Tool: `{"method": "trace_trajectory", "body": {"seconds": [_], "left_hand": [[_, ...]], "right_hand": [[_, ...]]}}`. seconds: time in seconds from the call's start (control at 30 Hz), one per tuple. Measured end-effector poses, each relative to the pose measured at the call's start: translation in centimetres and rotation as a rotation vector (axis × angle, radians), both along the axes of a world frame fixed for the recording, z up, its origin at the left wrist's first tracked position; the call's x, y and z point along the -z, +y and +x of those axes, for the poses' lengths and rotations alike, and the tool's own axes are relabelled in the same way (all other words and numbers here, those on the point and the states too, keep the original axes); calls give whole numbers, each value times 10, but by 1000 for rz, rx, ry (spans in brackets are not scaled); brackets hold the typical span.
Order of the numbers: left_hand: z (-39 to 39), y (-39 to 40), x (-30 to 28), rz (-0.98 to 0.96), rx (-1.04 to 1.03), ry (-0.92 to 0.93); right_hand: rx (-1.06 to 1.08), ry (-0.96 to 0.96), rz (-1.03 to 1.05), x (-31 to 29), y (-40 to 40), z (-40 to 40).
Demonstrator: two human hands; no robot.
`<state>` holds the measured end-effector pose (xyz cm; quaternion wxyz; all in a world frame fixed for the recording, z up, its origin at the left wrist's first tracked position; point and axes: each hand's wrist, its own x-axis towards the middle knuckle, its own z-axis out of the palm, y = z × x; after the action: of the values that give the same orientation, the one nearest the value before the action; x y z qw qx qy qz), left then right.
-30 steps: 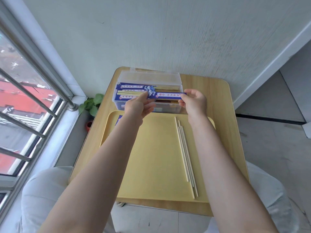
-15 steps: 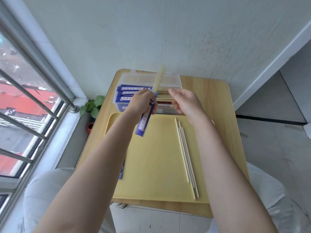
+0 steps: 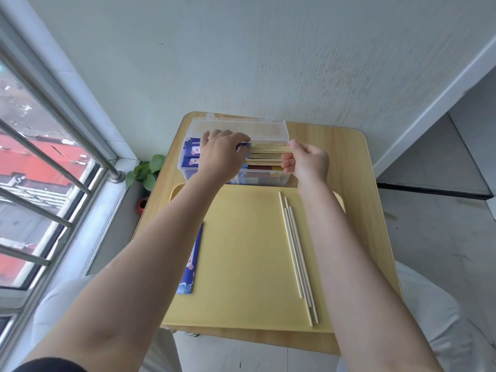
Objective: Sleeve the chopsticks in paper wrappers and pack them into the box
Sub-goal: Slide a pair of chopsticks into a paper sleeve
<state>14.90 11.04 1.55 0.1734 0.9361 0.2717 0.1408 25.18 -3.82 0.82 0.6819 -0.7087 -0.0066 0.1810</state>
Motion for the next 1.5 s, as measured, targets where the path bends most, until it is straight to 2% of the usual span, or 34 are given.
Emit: {"method": "trace_trajectory", "body": {"seconds": [0.1,0.2,0.33,0.43,0.57,0.63,0.73,0.87,0.93,1.0,1.07,1.1,1.17,1.27,1.37,1.5], "left_hand": [[2,0,14,21,-68,64],[-5,-2,27,-41,-195,192],[-11,4,39,-52,-199,277],[-12,6,41,-17,-192,315],[-12,2,44,8,-210,324],[-12,0,45,12,-214,339],[-13,-1,45,4,-193,367],[-19,-4,40,-71,-161,332],[-25,-9,34,-70,-164,200],[-36,-18,28,-26,-200,16],[-54,-29,24,-12,-281,-69],[-65,-34,24,-47,-325,-41],[-83,-43,29,-131,-392,129],[-110,-57,43,-162,-413,341],[-132,-70,56,-159,-401,385],[-149,-78,67,-172,-345,297]], "right_hand": [[34,-12,-19,6,1,5],[28,-53,-79,13,6,8],[-24,-466,-487,18,13,6],[-47,-678,-704,21,15,4],[-185,-1013,-695,32,22,-5],[-323,-1070,-723,40,26,-14],[-458,-1064,-807,49,27,-21],[-613,-876,-862,37,23,-25],[-548,-881,-777,31,17,-30],[-392,-1001,-697,29,10,-40],[-305,-1029,-660,32,4,-55],[-334,-984,-656,33,2,-65],[-475,-818,-692,39,-2,-85],[-682,-646,-789,52,-8,-115],[-770,-515,-822,62,-14,-144],[-716,-398,-748,69,-27,-163]]}}
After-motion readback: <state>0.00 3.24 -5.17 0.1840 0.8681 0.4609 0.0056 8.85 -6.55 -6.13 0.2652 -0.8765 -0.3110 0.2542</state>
